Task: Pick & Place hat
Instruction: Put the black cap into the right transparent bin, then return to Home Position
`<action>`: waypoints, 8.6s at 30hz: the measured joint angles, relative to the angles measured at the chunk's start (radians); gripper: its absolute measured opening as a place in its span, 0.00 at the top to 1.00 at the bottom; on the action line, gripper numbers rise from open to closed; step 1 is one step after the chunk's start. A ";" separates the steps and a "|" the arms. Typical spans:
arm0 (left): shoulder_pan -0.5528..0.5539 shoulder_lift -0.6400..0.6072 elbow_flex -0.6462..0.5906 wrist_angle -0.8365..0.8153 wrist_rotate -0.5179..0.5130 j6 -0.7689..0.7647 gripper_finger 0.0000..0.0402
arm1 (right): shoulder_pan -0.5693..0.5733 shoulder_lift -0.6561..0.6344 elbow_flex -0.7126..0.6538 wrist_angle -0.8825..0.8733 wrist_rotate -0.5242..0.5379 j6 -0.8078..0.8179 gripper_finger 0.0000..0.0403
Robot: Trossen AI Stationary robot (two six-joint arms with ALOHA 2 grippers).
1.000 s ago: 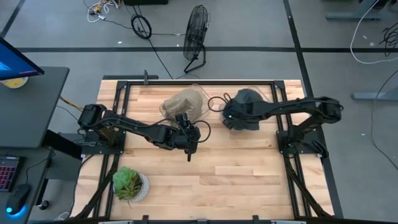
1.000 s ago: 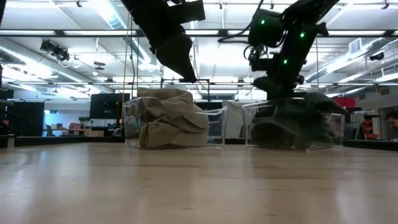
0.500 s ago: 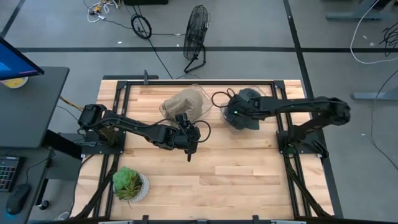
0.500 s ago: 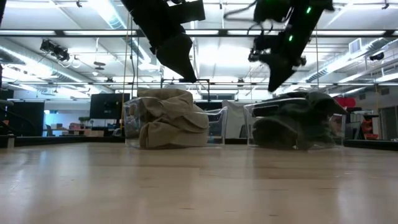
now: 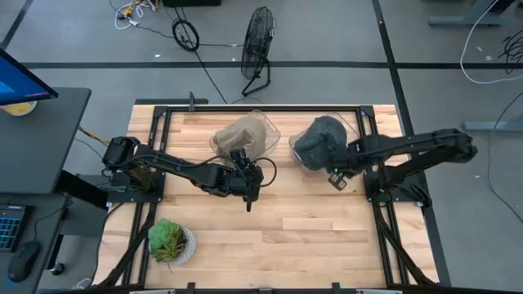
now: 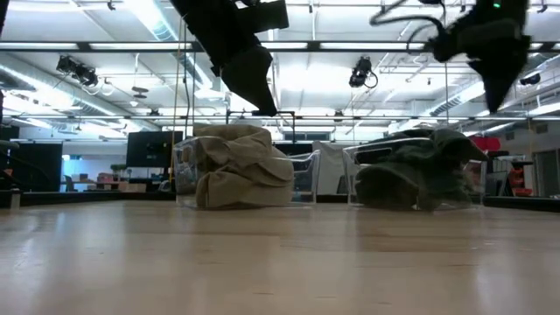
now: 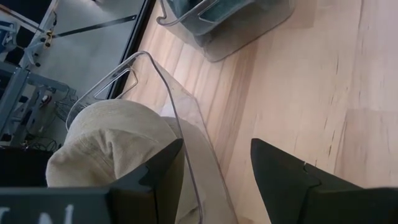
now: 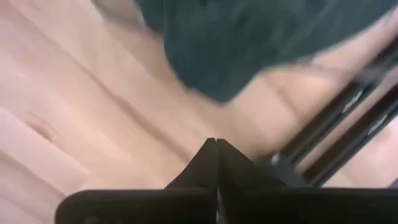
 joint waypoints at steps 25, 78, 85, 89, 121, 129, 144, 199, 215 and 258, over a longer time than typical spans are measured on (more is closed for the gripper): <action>0.000 0.000 0.000 0.001 0.000 0.000 0.53 | 0.088 0.001 -0.268 0.337 0.213 0.028 1.00; 0.000 0.000 0.000 0.009 0.000 0.001 0.53 | -0.136 0.020 -0.218 0.402 0.421 -0.172 1.00; 0.002 0.000 0.000 0.009 0.000 0.001 0.53 | -0.182 0.019 -0.334 0.551 0.317 -0.204 1.00; 0.002 0.000 0.000 0.010 0.000 0.001 0.53 | -0.205 0.019 -0.363 0.643 0.314 -0.230 1.00; 0.002 0.000 0.000 0.009 0.000 0.000 0.53 | -0.366 0.023 -0.199 0.520 0.066 -0.375 1.00; 0.002 0.000 0.000 0.014 0.000 0.000 0.53 | -0.397 0.022 -0.039 0.299 0.018 -0.347 1.00; 0.002 0.000 0.000 0.021 0.000 0.000 0.53 | -0.503 0.129 -0.150 0.352 -0.049 -0.380 1.00; 0.021 -0.386 0.022 -0.144 0.051 -0.138 0.53 | -0.422 -0.053 0.270 0.267 -0.079 -0.650 0.77; 0.058 -0.832 -0.533 0.323 0.303 -0.105 0.69 | -0.337 -0.560 -0.351 0.957 -0.333 -0.767 0.77; 0.068 -1.716 -1.156 0.540 0.578 0.338 0.82 | -0.337 -0.935 -1.022 1.616 -0.429 -0.710 0.77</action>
